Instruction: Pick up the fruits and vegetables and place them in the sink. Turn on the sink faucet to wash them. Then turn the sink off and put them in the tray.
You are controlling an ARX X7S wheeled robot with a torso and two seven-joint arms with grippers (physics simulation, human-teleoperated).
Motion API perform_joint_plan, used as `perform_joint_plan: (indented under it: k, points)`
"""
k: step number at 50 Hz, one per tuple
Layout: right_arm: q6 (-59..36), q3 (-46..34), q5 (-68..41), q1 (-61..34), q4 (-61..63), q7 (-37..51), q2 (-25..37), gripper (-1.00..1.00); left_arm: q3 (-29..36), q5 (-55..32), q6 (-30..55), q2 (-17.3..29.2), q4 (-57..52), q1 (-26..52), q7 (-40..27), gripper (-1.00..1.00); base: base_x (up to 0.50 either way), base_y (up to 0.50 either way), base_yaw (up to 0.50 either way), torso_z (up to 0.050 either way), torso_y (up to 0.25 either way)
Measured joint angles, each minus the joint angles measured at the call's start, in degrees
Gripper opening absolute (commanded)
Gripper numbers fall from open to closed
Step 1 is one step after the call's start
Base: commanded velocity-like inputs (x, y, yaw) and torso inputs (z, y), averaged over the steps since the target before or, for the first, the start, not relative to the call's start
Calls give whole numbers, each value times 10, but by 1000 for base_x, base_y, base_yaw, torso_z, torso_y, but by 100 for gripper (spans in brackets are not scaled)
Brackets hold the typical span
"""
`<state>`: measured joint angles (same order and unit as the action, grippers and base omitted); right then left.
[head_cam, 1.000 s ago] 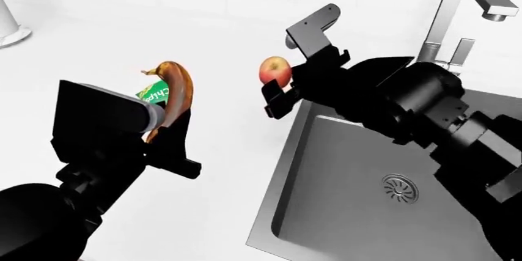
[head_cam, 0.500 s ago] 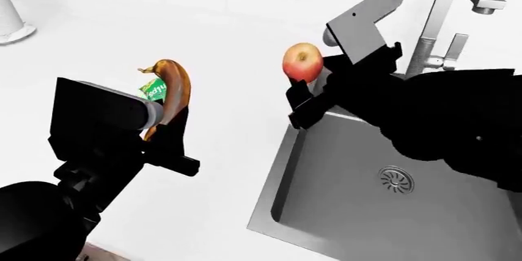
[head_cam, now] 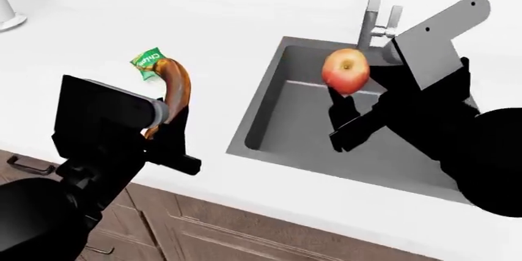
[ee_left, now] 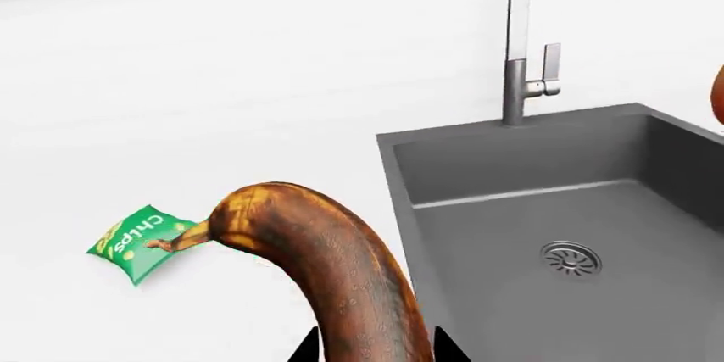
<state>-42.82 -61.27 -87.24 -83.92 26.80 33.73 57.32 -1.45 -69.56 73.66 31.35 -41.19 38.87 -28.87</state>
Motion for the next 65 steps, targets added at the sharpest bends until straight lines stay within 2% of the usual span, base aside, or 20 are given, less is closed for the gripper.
perform_joint_plan:
  k: [14,30,48,60,65]
  points:
    - [13,15,-3,3,26,9,36,-100,25,6,5,3,11,23,-7,-100,-339,-79,-446,1,0]
    - [30,21,7,14,32,26,43,-100,48,17,0,7,20,32,-5,-100,-168,-25,-497,0,0]
    - [46,27,14,25,25,28,45,-100,68,11,13,6,37,69,-16,-100,326,-237,0,0,0]
    - [50,33,10,23,23,23,47,-100,68,-1,23,14,43,91,-27,-100,0,0,-500,0,0]
    - [40,31,12,16,19,18,43,-100,69,-8,25,17,45,97,-29,-100,16,143,0,0,0]
